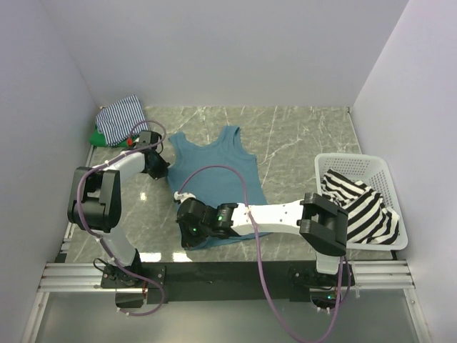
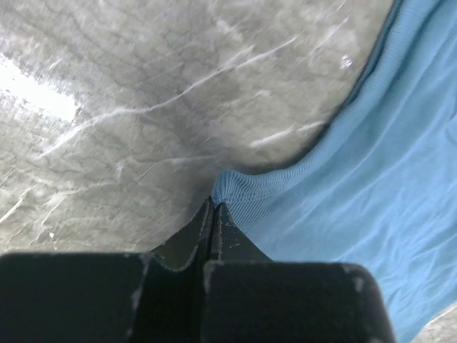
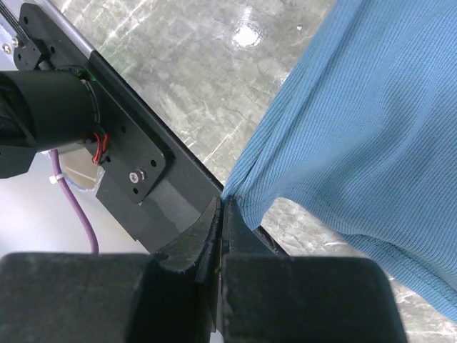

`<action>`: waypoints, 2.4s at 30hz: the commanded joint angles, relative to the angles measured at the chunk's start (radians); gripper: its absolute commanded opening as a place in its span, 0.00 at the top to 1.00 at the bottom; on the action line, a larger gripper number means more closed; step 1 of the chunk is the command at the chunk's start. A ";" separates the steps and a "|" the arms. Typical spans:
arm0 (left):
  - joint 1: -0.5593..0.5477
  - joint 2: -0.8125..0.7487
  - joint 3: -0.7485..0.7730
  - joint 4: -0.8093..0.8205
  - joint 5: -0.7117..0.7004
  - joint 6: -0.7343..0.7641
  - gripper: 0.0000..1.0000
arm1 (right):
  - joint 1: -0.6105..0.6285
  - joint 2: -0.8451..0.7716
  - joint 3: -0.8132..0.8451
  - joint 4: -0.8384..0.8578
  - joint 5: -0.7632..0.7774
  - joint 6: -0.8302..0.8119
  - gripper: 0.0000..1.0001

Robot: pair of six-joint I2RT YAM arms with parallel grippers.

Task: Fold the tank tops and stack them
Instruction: Fold the tank top

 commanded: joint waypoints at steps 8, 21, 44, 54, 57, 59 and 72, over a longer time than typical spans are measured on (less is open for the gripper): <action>-0.032 -0.001 0.138 0.019 -0.022 -0.005 0.99 | -0.050 -0.100 0.003 0.000 -0.022 0.010 1.00; -0.190 0.183 0.408 -0.060 -0.062 -0.020 0.99 | -0.169 -0.227 -0.225 0.095 -0.066 0.056 1.00; -0.308 0.378 0.574 -0.113 -0.093 -0.019 0.99 | -0.248 -0.284 -0.475 0.228 -0.075 0.111 1.00; -0.328 0.392 0.517 -0.039 -0.053 0.012 0.99 | -0.246 -0.282 -0.552 0.274 -0.054 0.142 1.00; -0.331 0.402 0.515 -0.031 -0.041 0.020 0.99 | -0.246 -0.272 -0.569 0.288 -0.062 0.147 1.00; -0.334 0.413 0.511 -0.033 -0.040 0.018 0.99 | -0.248 -0.267 -0.575 0.294 -0.069 0.148 1.00; -0.349 0.393 0.459 0.009 -0.042 0.041 0.86 | -0.248 -0.387 -0.630 0.256 -0.046 0.139 1.00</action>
